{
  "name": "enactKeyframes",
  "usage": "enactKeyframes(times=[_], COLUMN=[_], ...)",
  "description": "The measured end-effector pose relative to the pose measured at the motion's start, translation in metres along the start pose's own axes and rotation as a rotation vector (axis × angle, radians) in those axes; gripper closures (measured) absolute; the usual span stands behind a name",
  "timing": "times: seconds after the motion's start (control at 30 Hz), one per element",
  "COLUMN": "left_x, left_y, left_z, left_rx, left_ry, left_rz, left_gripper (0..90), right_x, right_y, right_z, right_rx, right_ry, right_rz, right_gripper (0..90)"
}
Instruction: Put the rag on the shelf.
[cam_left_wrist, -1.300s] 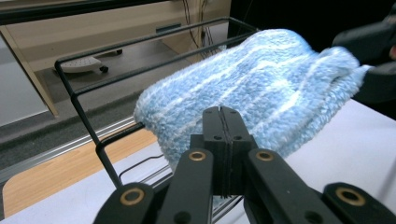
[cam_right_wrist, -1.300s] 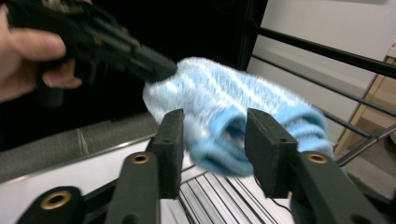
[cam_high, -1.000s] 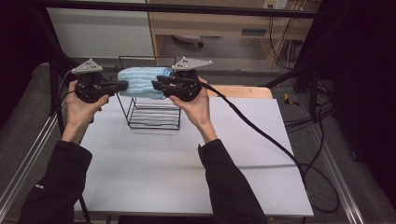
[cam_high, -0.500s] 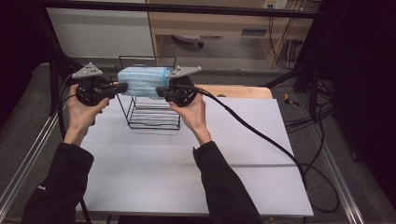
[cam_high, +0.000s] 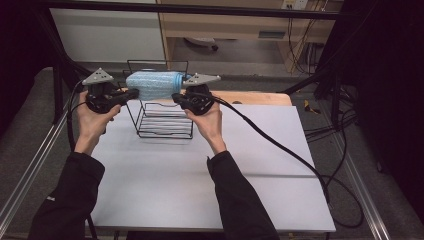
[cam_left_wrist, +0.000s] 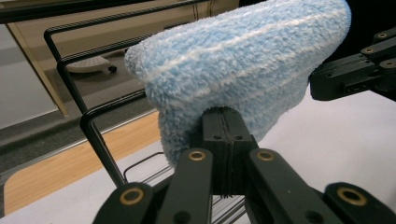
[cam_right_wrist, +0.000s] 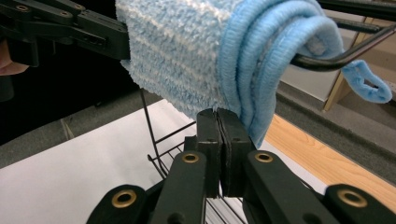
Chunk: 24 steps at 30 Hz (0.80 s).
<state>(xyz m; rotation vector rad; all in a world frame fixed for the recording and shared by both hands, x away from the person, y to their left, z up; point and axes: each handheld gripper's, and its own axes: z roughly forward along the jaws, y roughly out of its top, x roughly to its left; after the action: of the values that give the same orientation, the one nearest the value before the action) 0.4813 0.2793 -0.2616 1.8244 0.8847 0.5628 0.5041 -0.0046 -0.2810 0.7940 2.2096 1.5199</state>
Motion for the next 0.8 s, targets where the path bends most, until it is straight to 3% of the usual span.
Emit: enactKeyframes(times=[0.3,0.8], left_x=[-0.003,-0.009], left_y=[0.000,0.003], left_z=[-0.012,-0.033], left_rx=[-0.008,0.011], left_ry=[0.001,0.042], left_rz=[-0.008,-0.017], left_gripper=[81.9,59.0], right_x=[0.006,0.011], right_y=[0.005,0.016], right_z=[-0.014,-0.046], right_rx=[-0.021,-0.044], right_ry=[0.027,0.029], right_rz=[-0.011,-0.014], right_gripper=[82.3,59.3])
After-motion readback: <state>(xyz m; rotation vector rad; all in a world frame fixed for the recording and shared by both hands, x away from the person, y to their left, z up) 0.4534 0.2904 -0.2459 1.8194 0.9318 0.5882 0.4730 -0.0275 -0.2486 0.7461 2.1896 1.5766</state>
